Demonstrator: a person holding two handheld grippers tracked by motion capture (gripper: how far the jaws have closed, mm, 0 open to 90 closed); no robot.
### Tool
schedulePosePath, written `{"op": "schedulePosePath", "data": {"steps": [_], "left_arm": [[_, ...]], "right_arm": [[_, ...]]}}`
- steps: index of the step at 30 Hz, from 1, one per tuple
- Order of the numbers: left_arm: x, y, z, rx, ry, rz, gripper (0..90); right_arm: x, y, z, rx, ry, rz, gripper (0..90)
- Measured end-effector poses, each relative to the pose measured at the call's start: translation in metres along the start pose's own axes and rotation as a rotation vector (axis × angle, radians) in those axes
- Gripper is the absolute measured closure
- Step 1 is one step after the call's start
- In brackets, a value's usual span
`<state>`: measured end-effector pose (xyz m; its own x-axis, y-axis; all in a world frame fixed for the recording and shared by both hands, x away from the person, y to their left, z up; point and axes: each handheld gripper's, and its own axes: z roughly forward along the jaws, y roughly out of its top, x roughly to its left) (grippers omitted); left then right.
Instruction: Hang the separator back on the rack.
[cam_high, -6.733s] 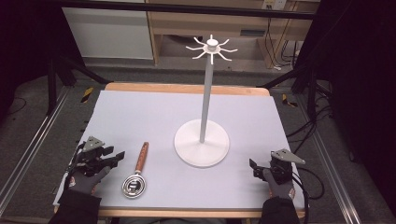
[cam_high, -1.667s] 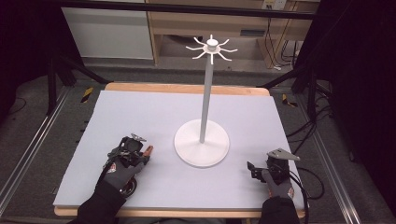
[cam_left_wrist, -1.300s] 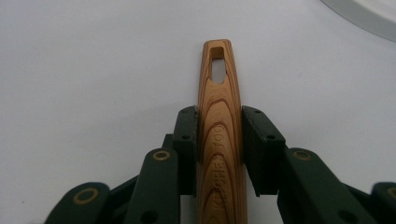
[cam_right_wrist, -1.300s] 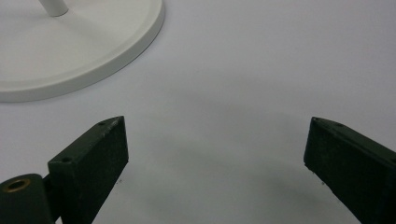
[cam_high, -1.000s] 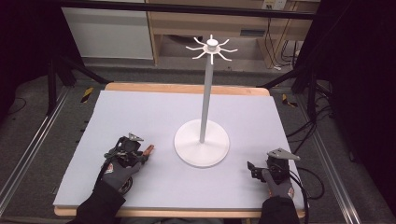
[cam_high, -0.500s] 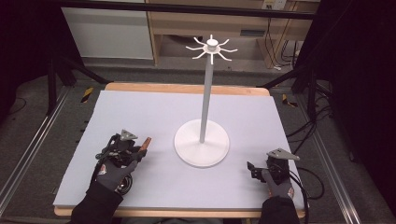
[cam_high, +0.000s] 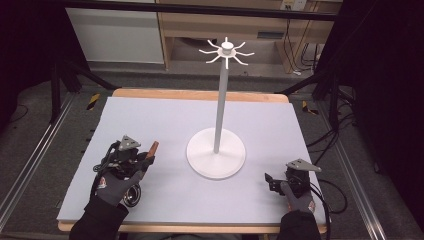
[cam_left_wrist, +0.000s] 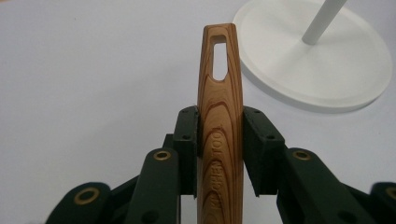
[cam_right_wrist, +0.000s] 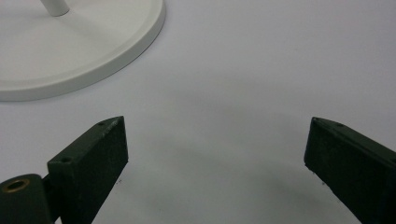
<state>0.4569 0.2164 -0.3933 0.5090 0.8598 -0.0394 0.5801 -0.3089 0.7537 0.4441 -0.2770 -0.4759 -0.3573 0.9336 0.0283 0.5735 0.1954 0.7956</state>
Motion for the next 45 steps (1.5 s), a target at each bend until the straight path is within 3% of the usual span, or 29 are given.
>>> {"op": "schedulePosePath", "data": {"steps": [11,23,31,39,45], "left_arm": [[-0.001,0.009,-0.029,-0.121,-0.008,-0.012,68.2],[-0.002,0.015,-0.046,-0.199,-0.021,-0.019,68.2],[-0.003,0.026,-0.064,-0.297,-0.022,-0.014,68.3],[0.000,0.038,-0.069,-0.343,-0.038,-0.030,68.3],[-0.007,0.051,-0.073,-0.377,-0.058,-0.025,68.3]], "right_arm": [[0.000,0.000,0.000,-0.008,0.014,0.008,6.6],[0.000,0.000,0.001,-0.009,0.007,0.002,6.6],[0.000,0.000,0.001,-0.009,0.007,0.006,6.6],[0.000,0.000,0.001,-0.011,0.006,0.005,6.5],[0.001,0.000,0.001,-0.012,0.010,0.006,6.5]]}}
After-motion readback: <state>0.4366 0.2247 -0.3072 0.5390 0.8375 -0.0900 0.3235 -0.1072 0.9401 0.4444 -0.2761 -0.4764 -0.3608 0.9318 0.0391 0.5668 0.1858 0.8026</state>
